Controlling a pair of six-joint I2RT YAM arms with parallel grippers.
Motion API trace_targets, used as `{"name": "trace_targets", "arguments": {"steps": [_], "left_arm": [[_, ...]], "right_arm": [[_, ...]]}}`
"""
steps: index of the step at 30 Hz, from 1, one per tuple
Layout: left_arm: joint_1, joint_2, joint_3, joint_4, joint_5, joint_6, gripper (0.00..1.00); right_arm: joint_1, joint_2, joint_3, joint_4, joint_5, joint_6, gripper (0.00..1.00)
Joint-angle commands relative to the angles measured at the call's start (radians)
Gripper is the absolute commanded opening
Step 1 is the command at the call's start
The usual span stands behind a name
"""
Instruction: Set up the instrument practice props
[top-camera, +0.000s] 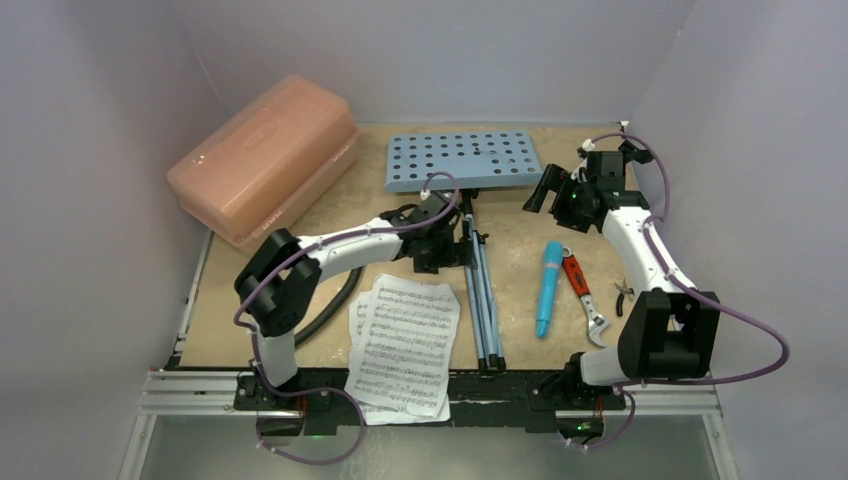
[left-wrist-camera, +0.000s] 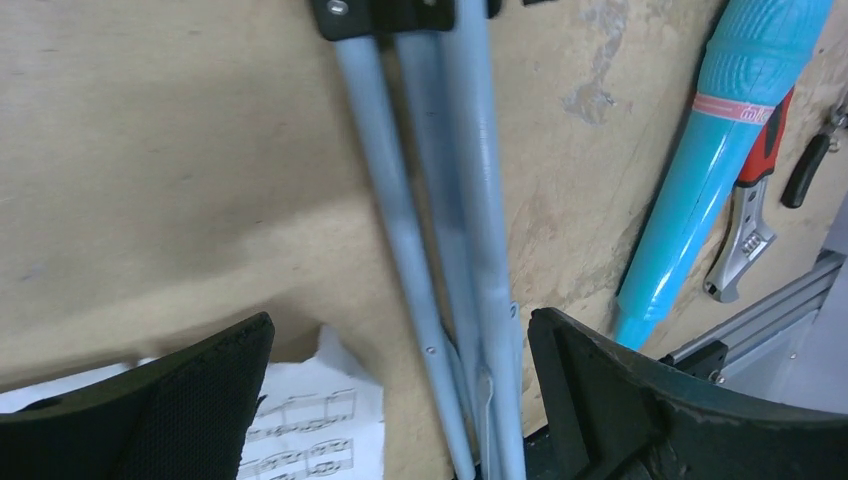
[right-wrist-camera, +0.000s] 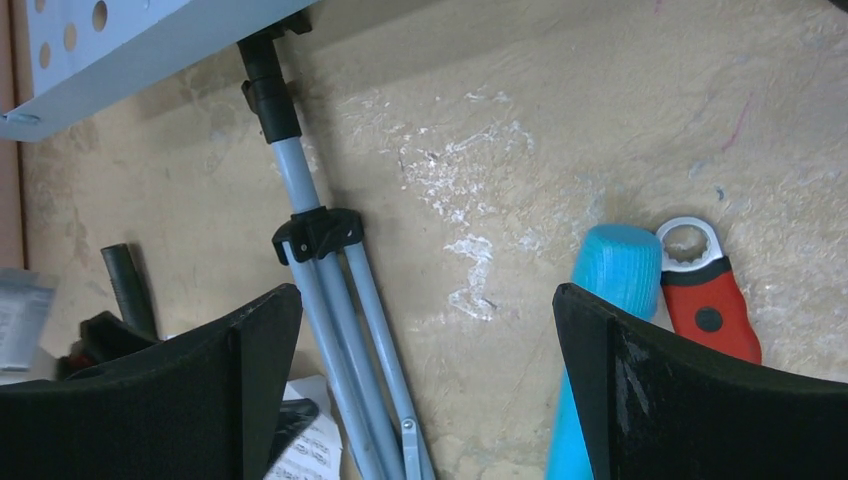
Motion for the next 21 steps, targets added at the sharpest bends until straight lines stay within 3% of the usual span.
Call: {"name": "trace_targets", "arguments": {"steps": [1, 8, 21], "left_arm": [[-0.04, 0.094, 0.143, -0.097, -0.03, 0.042, 0.98], [-0.069, 0.253, 0.313, -0.175, -0.024, 0.083, 0.95], [-0.084, 0.385, 0.481, -0.298, -0.128, 0.201, 0.65]], "right_arm": [[0.002, -0.014, 0.03, -0.056, 0.009, 0.031, 0.98], [0.002, -0.046, 0.022, -0.046, 0.016, 0.026, 0.98], [0.003, -0.039, 0.066, -0.059, 0.009, 0.0, 0.98]]}}
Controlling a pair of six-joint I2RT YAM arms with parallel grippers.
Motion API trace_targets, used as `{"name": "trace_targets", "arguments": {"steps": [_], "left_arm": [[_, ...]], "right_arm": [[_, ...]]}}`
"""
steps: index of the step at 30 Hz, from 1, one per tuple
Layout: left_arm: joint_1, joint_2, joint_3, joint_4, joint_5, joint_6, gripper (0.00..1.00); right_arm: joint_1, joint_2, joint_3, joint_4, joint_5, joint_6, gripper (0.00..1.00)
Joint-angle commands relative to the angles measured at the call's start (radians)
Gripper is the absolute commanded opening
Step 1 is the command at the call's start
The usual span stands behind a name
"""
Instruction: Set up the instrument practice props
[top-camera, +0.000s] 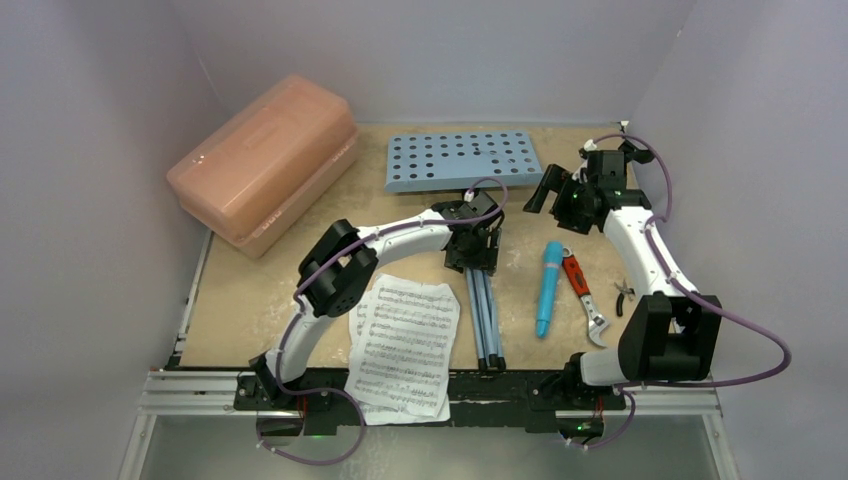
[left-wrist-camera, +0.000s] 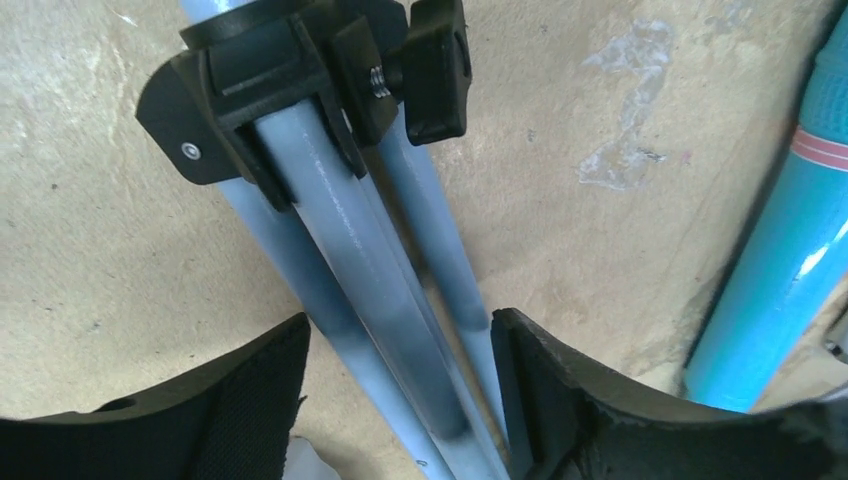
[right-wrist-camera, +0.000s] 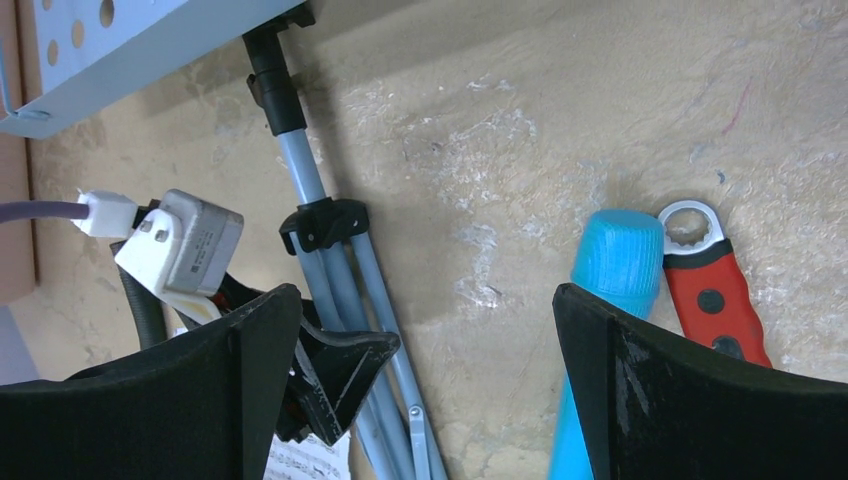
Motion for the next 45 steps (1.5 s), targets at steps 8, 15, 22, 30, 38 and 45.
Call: {"name": "trace_targets", "arguments": {"steps": [8, 15, 22, 30, 38, 45], "left_arm": [[-0.006, 0.0, 0.045, -0.114, -0.142, 0.142, 0.42], [-0.008, -0.062, -0.032, -0.112, -0.167, 0.218, 0.31], [-0.014, -0.11, -0.09, -0.106, -0.201, 0.27, 0.23], [-0.015, -0.222, -0.144, 0.031, -0.146, 0.18, 0.53], [-0.009, -0.484, -0.301, 0.142, -0.306, 0.131, 0.86], [0.019, -0.716, -0.424, 0.191, -0.483, 0.143, 0.96]], "right_arm": [[0.003, -0.009, 0.064, 0.014, -0.023, -0.039, 0.98], [0.003, 0.031, 0.106, 0.022, -0.04, -0.038, 0.98], [0.003, 0.06, 0.136, 0.025, -0.076, -0.037, 0.98], [0.012, 0.083, 0.166, 0.009, -0.097, -0.049, 0.98], [0.128, 0.088, 0.197, -0.018, -0.015, -0.067, 0.98], [0.276, 0.11, 0.171, 0.024, 0.124, -0.037, 0.98]]}}
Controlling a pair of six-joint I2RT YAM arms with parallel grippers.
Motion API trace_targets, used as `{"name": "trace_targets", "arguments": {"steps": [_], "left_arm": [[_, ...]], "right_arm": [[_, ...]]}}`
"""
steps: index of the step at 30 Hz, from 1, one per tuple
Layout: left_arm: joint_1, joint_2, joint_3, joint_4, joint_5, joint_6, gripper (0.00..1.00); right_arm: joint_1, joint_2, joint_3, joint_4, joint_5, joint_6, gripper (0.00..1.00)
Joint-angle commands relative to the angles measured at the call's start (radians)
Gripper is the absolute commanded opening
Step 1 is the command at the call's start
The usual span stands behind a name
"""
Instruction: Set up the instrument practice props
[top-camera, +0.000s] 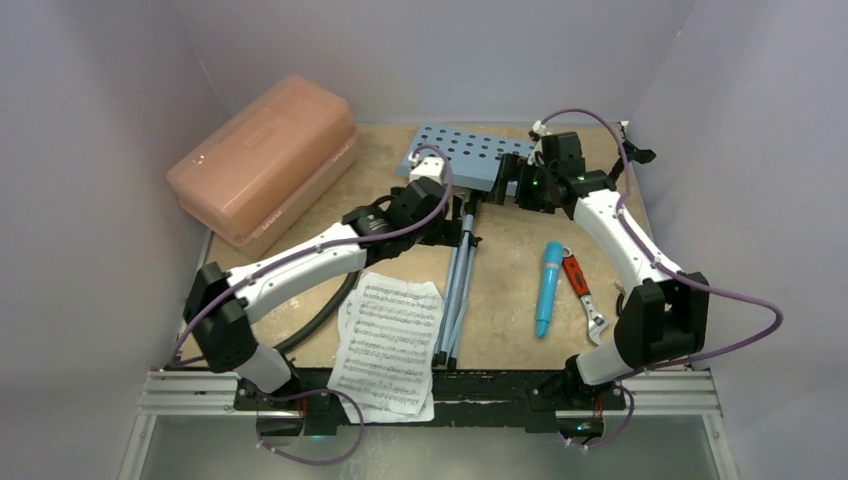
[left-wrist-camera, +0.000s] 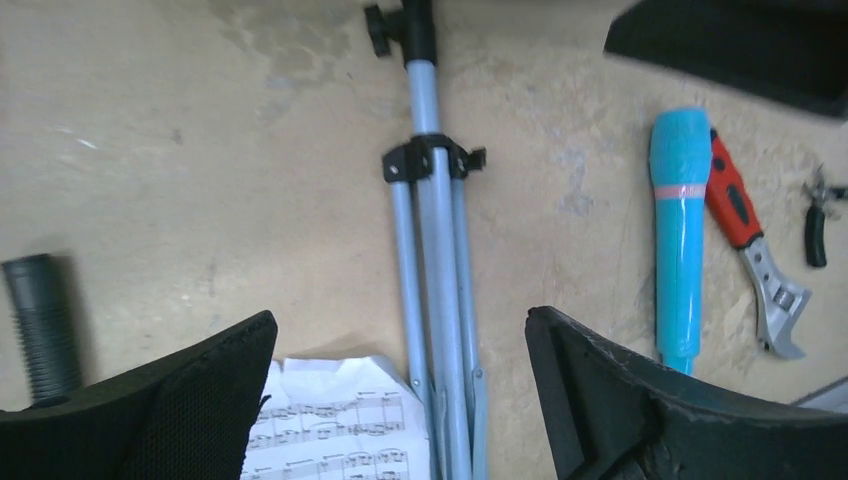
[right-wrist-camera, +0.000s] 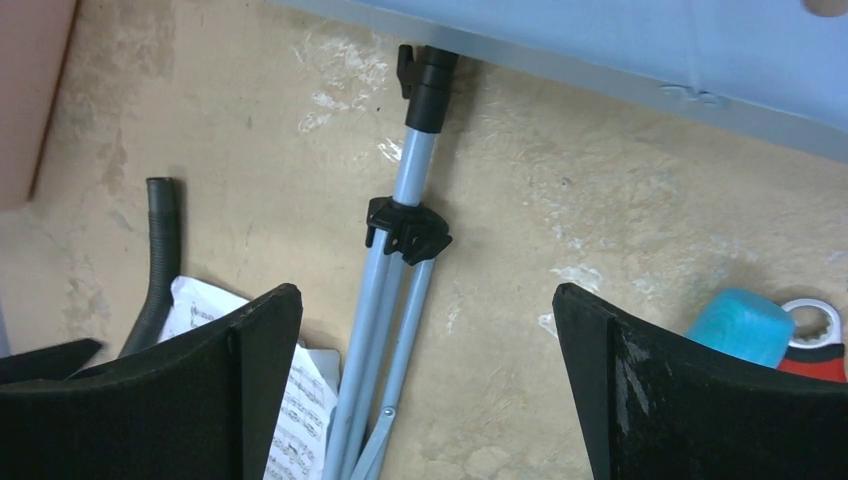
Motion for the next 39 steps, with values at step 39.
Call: {"name": "trace_targets", "arguments": {"steps": [39], "left_arm": [[0.042, -0.53, -0.432, 0.142, -0.104, -0.237, 0.96]], "right_arm": [[0.275, 0.324, -0.047, 0.35, 0.409, 0.243, 0.75]]}}
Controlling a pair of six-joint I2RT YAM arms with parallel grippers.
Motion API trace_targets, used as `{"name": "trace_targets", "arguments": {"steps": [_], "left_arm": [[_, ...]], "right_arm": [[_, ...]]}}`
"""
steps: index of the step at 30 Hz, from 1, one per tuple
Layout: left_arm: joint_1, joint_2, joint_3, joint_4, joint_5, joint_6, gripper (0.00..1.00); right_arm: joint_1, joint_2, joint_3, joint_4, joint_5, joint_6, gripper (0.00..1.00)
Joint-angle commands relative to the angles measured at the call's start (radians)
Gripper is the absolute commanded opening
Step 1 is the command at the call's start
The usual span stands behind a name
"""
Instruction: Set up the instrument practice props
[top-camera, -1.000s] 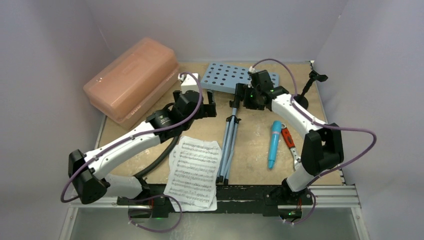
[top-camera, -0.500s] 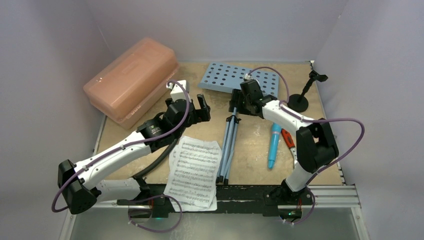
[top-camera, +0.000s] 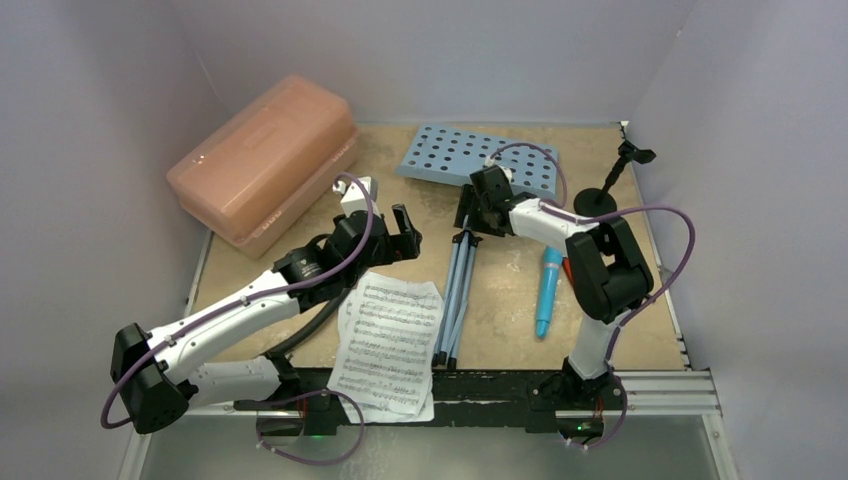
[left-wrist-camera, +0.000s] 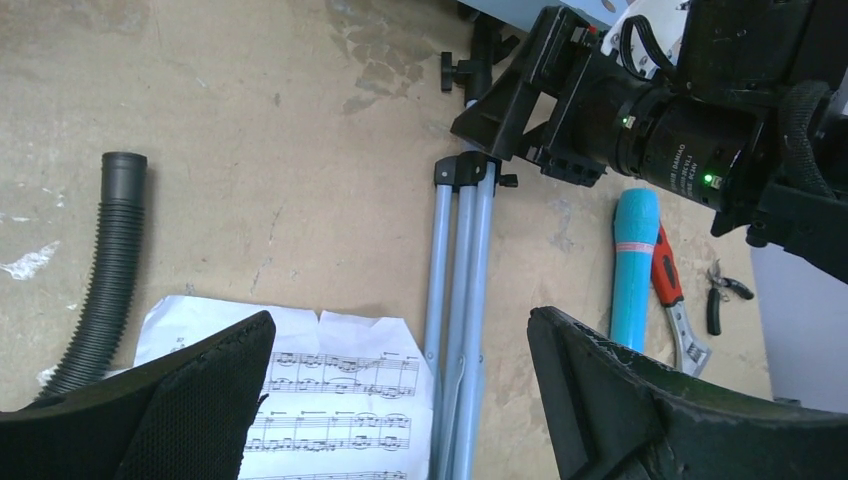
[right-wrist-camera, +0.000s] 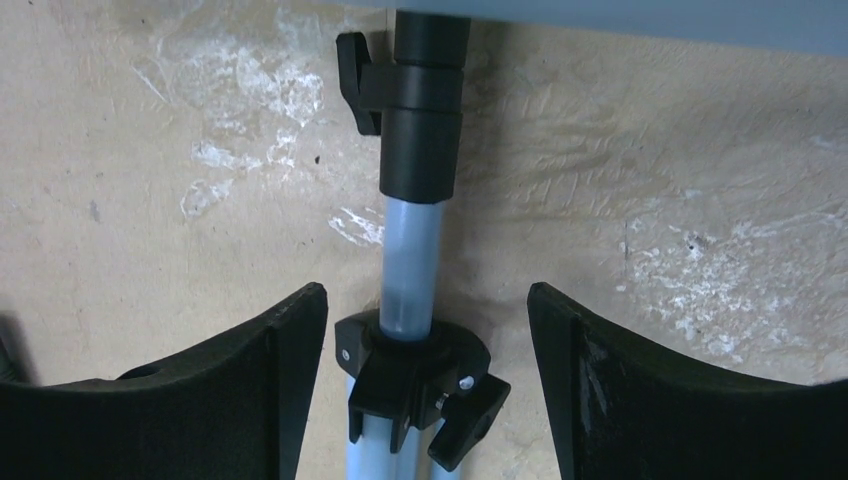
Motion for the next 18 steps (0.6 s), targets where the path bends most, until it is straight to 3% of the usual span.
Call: {"name": "trace_targets", "arguments": {"steps": [1, 10, 18], "left_arm": [[0.004, -0.033, -0.004, 0.012, 0.023, -0.042, 0.96], [0.004, -0.011, 0.0, 0.029, 0.061, -0.054, 0.95], [0.004, -0.003, -0.009, 0.046, 0.072, -0.065, 0.95]], "right_arm": [[0.0, -0.011, 0.056, 0.027, 0.057, 0.004, 0.74], [0.0, 0.041, 0.097, 0.034, 0.107, 0.015, 0.6], [0.002, 0.117, 0.147, 0.018, 0.107, 0.005, 0.59]]}}
